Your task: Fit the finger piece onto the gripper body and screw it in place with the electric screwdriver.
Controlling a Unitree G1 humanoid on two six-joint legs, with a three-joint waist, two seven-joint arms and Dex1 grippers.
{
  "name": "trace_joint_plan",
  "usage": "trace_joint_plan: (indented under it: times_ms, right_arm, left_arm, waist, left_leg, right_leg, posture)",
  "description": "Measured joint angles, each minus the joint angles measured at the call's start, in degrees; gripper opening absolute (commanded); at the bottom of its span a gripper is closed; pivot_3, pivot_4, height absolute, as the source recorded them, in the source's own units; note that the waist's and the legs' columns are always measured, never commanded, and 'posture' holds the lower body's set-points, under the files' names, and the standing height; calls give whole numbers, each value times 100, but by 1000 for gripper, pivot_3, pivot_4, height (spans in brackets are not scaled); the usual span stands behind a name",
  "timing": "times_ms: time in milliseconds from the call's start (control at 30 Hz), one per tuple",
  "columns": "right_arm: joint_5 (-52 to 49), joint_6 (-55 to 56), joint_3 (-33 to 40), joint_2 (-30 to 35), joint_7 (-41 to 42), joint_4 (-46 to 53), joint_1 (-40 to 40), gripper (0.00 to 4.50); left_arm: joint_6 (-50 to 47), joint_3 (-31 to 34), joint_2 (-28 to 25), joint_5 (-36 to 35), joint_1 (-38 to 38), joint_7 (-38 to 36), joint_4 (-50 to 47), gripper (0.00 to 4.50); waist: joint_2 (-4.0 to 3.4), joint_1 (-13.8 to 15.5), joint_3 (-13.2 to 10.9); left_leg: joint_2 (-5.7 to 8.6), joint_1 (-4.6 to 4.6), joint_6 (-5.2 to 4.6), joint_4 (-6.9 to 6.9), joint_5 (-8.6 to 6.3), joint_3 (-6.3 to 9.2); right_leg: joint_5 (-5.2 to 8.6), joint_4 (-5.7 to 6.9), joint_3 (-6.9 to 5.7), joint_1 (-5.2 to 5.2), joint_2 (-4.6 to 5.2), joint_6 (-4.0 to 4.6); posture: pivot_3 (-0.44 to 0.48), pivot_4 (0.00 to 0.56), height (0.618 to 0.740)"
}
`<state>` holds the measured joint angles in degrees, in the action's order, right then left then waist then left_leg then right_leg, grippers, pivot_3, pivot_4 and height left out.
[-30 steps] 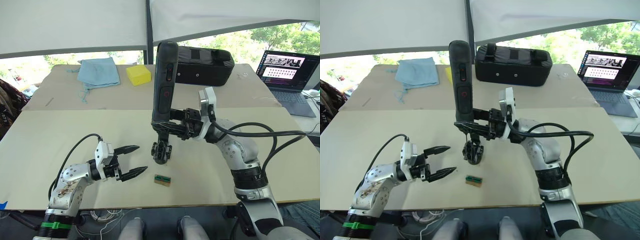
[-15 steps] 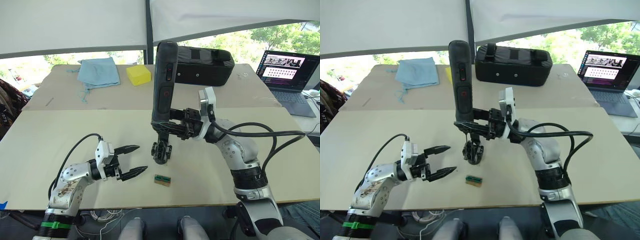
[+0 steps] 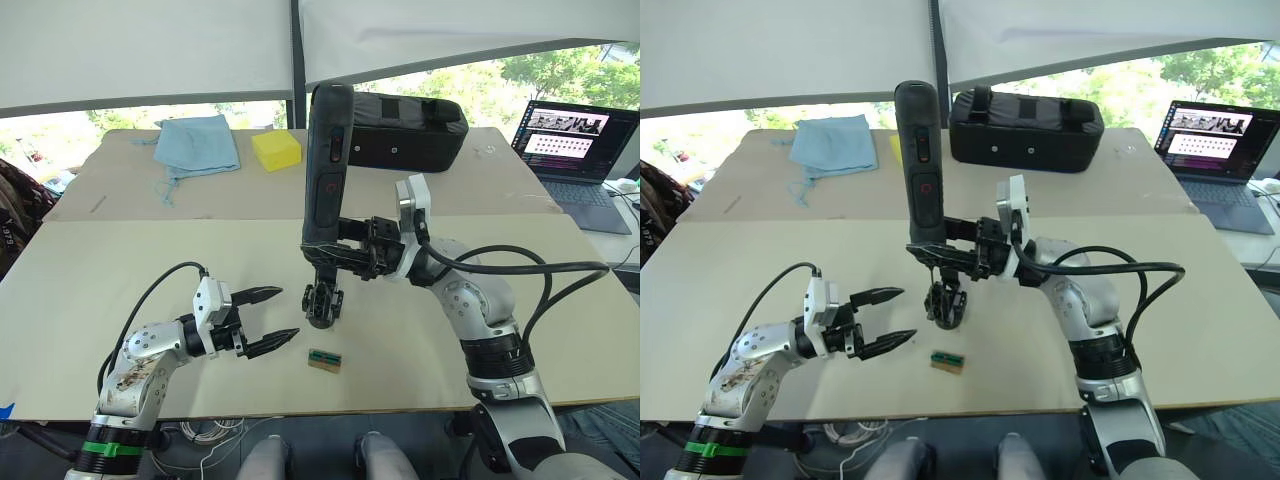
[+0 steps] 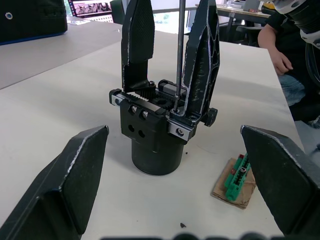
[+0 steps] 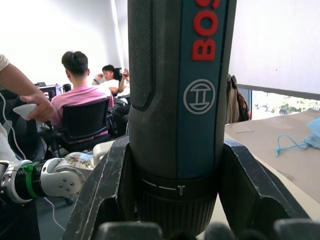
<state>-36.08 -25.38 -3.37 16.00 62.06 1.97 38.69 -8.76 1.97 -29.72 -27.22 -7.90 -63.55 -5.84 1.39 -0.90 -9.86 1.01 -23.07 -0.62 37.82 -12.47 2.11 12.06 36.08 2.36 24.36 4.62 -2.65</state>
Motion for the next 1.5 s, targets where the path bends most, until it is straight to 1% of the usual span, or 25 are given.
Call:
trace_joint_plan:
  times_ms: [333,633,933,1200,1500]
  right_arm:
    - [0,-3,-36,0,23,-31,-1,1903]
    - [6,-3,-40,1,32,-44,-1,1903]
    - [93,17,-48,-13,68,-112,0,1903]
    - [110,23,-51,-53,81,-110,0,1903]
    - [120,31,-52,-68,73,-110,-1,1903]
  left_arm:
    - [-3,-73,0,18,-16,45,0,4500]
    - [21,-193,-2,175,-144,76,71,4500]
    - [122,-583,64,586,-736,-6,710,4500]
    - [61,-932,201,810,-1138,-17,977,4500]
    - [46,-1134,400,1052,-1464,0,1597,4500]
  waist:
    - [0,0,0]
    - [0,0,0]
    - [0,4,0]
    - [0,1,0]
    - [1,-4,0]
  left_leg:
    - [0,-1,0,0,0,0]
    - [0,-1,0,0,0,0]
    - [3,0,0,0,0,-1]
    - [2,-1,0,0,0,0]
    - [3,-2,0,0,0,-1]
  right_leg:
    - [0,0,0,1,0,0]
    - [0,0,0,1,0,0]
    - [0,0,0,-1,-3,0]
    - [-1,1,0,0,-9,0]
    - [-1,1,0,0,-12,1]
  posture:
    - [0,150,740]
    - [0,150,740]
    - [0,150,740]
    - [0,150,740]
    - [0,150,740]
